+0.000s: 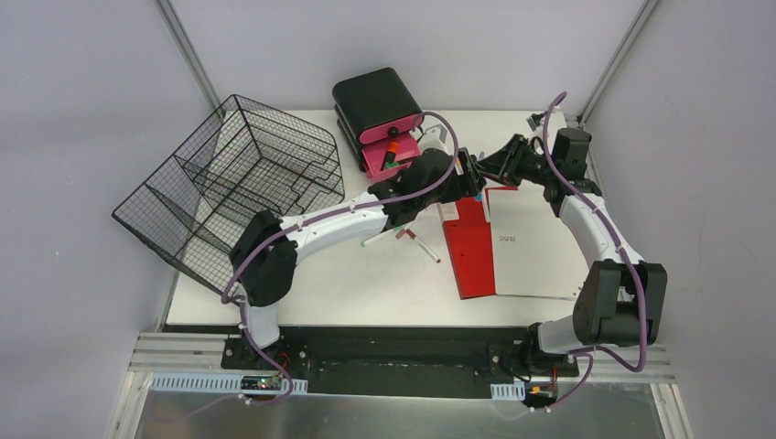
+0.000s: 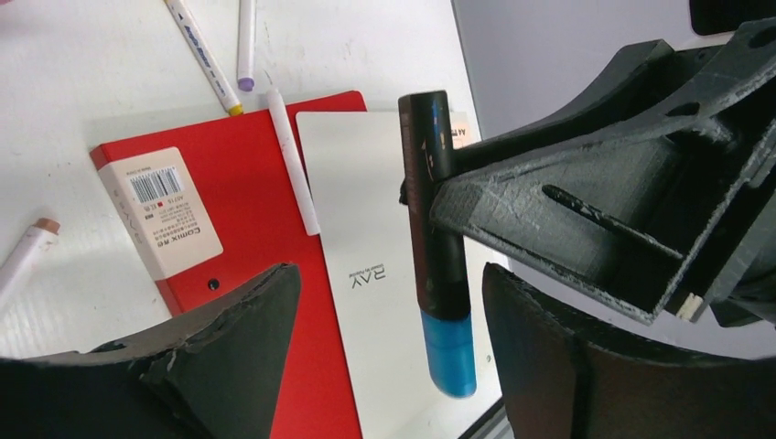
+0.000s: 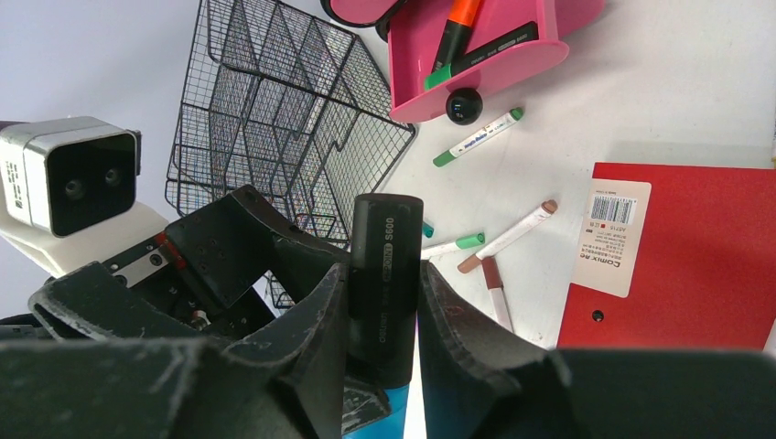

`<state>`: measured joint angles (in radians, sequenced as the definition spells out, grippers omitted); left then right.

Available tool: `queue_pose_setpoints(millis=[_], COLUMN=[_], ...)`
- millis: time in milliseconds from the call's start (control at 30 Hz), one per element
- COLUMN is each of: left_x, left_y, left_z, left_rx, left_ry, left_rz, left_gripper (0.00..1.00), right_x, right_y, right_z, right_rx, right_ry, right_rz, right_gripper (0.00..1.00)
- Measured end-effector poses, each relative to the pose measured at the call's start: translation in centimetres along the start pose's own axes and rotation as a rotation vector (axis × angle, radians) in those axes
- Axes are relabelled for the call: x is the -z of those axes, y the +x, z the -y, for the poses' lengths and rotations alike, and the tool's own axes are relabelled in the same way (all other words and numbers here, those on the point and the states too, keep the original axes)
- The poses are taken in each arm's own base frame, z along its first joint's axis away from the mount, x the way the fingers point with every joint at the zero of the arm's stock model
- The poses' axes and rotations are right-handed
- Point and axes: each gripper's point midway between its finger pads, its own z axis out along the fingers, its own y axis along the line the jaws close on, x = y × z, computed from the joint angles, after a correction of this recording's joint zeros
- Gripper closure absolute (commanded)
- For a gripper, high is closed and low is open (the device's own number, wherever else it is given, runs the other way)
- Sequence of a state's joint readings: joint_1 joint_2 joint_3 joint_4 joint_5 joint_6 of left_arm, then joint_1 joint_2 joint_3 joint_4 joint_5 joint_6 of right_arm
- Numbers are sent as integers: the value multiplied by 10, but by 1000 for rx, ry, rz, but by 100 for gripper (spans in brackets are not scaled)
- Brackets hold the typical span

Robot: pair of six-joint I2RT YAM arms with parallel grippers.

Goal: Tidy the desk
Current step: Pick up the stationery from the center of the board.

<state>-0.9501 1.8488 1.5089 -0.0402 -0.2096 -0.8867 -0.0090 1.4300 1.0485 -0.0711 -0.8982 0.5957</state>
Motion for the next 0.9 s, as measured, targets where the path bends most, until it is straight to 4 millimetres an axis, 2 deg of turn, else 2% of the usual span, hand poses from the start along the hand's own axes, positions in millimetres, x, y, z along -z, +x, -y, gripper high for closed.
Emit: queue_pose_setpoints(millis=[367, 600, 867, 900], left_x=[-19, -19, -17, -17], left_y=[2, 6, 8, 8], left_z=[-6, -7, -7, -7], left_rx=[-54, -87, -125, -127], left_ry=[-58, -75, -80, -83], left_rz=[-12, -25, -26, -25], left_gripper=[47, 68, 100, 100], right_x=[0, -6, -10, -10], right_y=[0, 6, 11, 12], right_z=[1, -1, -2, -2], right_rx=[10, 51, 87, 89], right_ry=[3, 3, 4, 5], right_rz=[2, -13, -27, -29], right_gripper=[100, 100, 100, 100])
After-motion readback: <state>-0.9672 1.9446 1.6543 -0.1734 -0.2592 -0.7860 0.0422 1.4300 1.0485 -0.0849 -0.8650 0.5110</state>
